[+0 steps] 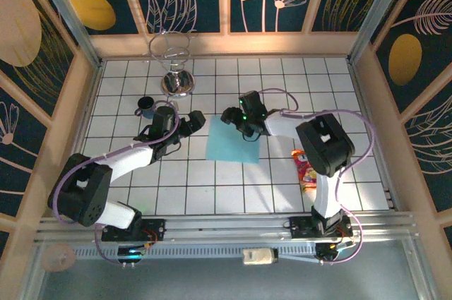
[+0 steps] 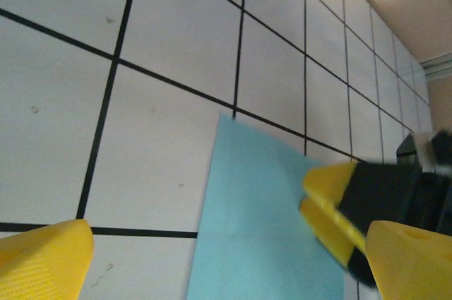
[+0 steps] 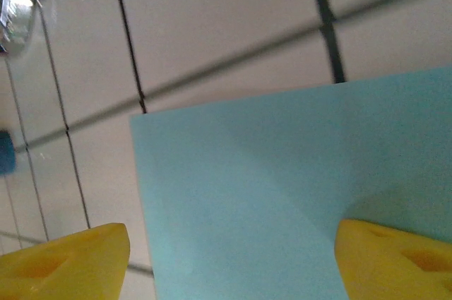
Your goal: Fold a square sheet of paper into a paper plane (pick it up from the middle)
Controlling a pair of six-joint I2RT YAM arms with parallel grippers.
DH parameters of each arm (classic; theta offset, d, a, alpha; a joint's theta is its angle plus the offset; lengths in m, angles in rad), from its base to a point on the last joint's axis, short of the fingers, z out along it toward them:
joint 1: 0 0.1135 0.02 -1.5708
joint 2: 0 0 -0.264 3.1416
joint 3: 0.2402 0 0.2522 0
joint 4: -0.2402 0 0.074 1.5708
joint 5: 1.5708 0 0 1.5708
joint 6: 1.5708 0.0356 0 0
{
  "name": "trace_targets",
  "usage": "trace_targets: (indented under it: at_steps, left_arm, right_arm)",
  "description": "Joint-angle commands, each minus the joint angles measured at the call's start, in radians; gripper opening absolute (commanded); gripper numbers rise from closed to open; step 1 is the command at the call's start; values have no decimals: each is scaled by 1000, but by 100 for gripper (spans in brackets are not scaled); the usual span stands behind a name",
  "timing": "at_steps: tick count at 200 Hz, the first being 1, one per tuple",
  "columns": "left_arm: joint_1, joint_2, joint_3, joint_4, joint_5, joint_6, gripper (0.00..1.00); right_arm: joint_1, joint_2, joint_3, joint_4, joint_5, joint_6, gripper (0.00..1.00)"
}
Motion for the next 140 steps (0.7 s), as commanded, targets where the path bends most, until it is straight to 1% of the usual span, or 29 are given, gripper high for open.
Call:
trace_targets:
  at_steps: [1, 22, 25, 32, 52, 67, 85, 107, 118, 121, 131, 140]
  left_arm:
    - [3, -2, 43, -53, 14, 17, 97]
    - [3, 18, 82, -85, 50, 43, 95]
    - [3, 21, 86, -89, 57, 48, 95]
    - [3, 30, 99, -95, 73, 57, 94]
    - [3, 64, 138, -99, 129, 80, 92]
    - [3, 103, 170, -88, 176, 88, 91]
    - [1, 166, 213, -75, 220, 84, 88]
    - [-3, 242, 277, -72, 273, 79, 84]
    - [-8, 264, 309, -71, 281, 79, 83]
    - [-9, 294, 319, -72, 282, 79, 83]
    - [-13, 323, 328, -77, 287, 83, 83]
    - [-19, 347, 375, -83, 287, 86, 83]
  right_arm:
    - [-29, 89, 84, -25, 19, -9, 75]
    - [-43, 34, 107, 31, -56, -71, 73]
    - [-70, 17, 101, 38, -63, -78, 73]
    - [-88, -22, 85, 43, -70, -94, 73]
    - [-136, -134, -5, 23, -79, -124, 73]
    - [-165, -187, -81, -5, -92, -132, 72]
    - [-172, -221, -133, -57, -86, -132, 67]
    - [-162, -240, -172, -59, -107, -110, 59]
    - [-160, -233, -184, -46, -112, -96, 55]
    - [-160, -229, -186, -42, -114, -92, 53]
    - [-160, -211, -187, -32, -126, -85, 49]
    - [-160, -191, -182, -25, -142, -84, 45]
